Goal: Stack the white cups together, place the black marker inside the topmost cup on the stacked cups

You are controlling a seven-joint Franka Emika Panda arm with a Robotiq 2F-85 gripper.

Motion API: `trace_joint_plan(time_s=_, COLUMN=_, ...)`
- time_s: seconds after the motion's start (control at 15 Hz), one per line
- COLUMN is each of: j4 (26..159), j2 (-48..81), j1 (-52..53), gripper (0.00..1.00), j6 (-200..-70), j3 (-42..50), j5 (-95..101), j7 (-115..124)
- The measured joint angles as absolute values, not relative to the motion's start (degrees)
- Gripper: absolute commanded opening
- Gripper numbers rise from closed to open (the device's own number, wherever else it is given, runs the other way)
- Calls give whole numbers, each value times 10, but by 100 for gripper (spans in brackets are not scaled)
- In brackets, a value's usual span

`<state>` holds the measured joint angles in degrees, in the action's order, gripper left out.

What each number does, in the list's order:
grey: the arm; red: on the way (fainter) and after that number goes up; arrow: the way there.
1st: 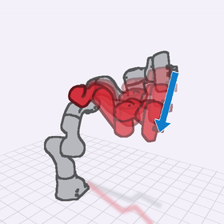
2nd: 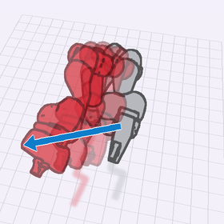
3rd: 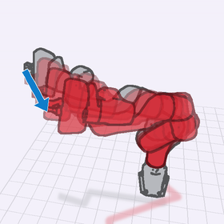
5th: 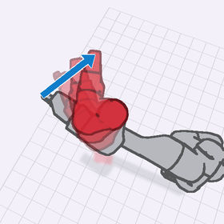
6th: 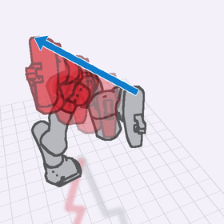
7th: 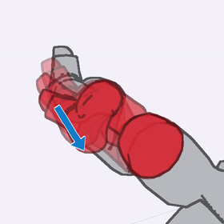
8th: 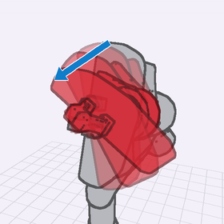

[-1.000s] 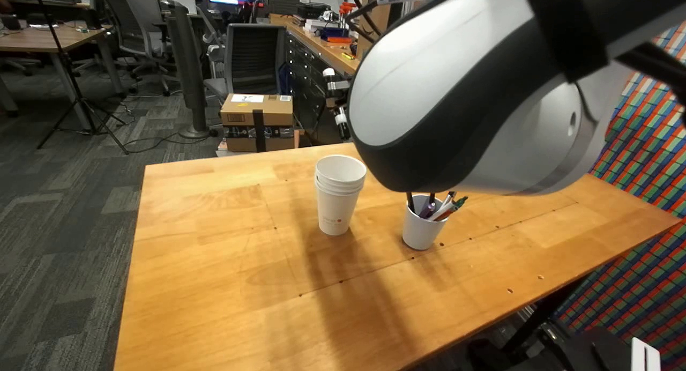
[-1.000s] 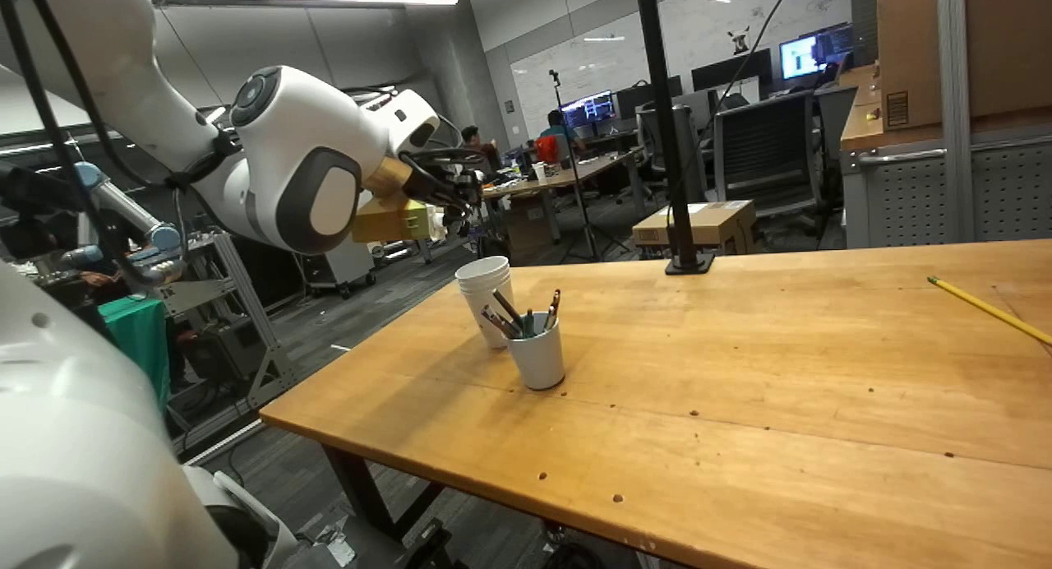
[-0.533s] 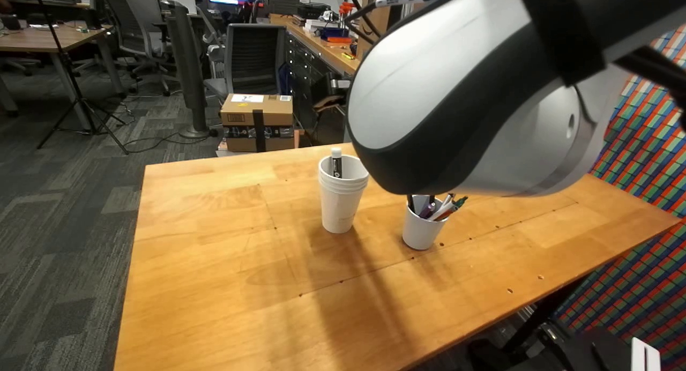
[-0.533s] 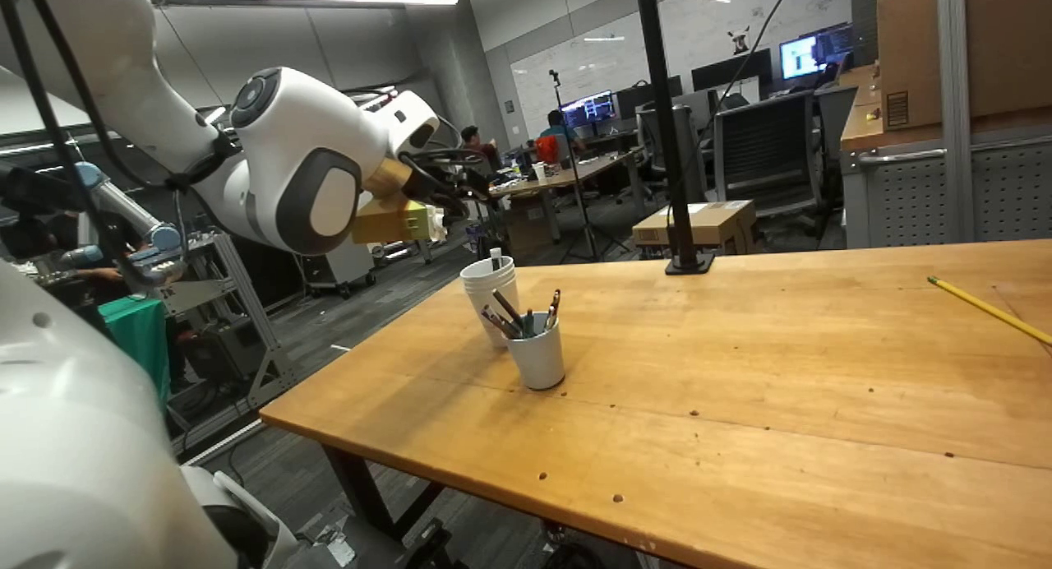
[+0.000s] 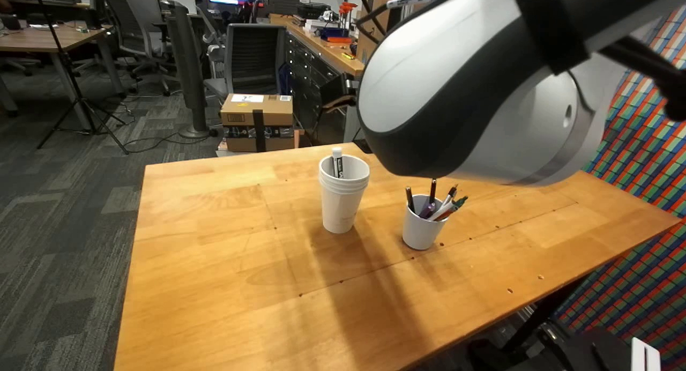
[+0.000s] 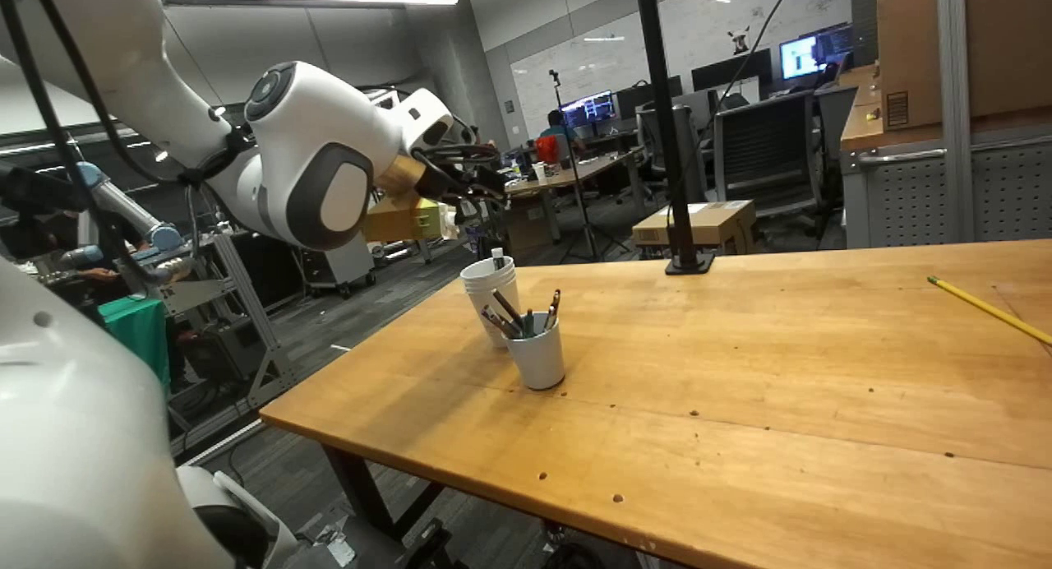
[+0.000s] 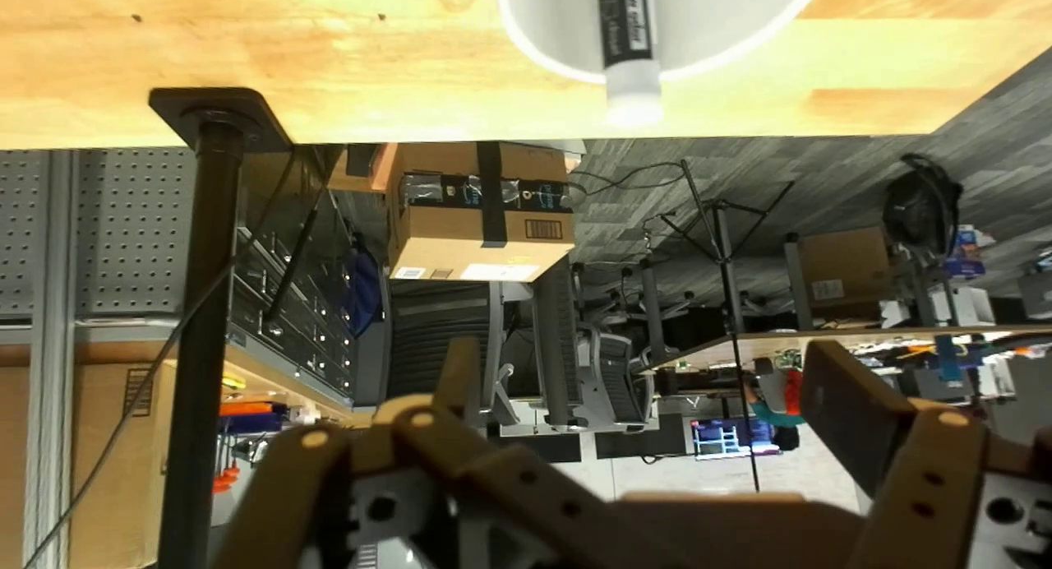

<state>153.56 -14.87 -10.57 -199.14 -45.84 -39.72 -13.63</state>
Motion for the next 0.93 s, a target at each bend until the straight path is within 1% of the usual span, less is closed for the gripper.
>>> trace_joint_plan(time_s=0.27, j4=1534, j2=-177, j1=-158, gripper=100, j6=-1926, j3=-473, j5=-400, j7=-146)
trace_joint_plan(time_s=0.93, j4=1534, j2=-184, j1=-162, gripper=100, j6=-1920, j3=-478, j5=-402, j7=-147)
